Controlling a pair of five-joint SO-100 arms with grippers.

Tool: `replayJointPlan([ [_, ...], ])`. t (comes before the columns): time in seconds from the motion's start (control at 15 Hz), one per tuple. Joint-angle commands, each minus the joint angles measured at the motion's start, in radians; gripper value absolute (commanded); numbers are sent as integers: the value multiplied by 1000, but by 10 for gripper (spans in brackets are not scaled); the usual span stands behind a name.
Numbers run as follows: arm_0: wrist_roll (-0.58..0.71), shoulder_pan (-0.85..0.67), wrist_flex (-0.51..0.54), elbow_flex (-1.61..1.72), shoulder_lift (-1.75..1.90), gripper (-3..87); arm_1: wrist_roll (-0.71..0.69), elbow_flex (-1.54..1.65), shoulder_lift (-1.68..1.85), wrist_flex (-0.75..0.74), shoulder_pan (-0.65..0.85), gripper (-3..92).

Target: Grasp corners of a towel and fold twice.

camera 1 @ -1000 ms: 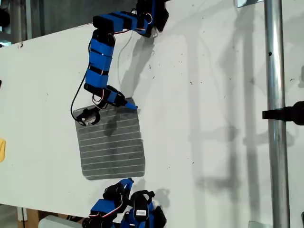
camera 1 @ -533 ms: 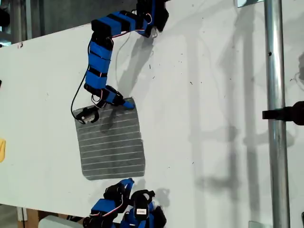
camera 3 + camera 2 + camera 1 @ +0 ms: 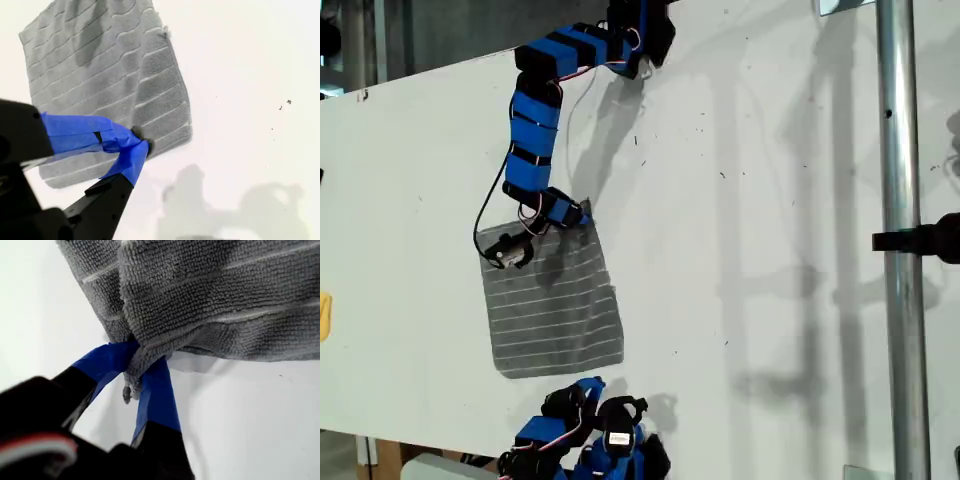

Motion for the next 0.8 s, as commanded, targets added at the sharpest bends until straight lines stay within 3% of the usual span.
replayJointPlan([
  [0.0,78,-41,-31,-9,-38,-29,18,-38,9,-11,-9,-2],
  [0.07,127,-71,-43,-25,-74,-29,18,-40,9,-11,-15,-2],
  [0.13,221,-95,-58,-61,-114,43,18,-40,9,-11,-20,-2],
  [0.2,267,-129,-55,-87,-124,199,18,-40,9,-11,-21,-2],
  [0.33,430,-198,-63,-127,-127,304,21,-35,11,-9,-26,-2],
  [0.53,607,-262,-37,-198,-232,330,23,-35,21,-11,-37,-2],
  [0.73,630,-249,-89,-166,-304,330,25,-31,40,-6,-38,-2],
])
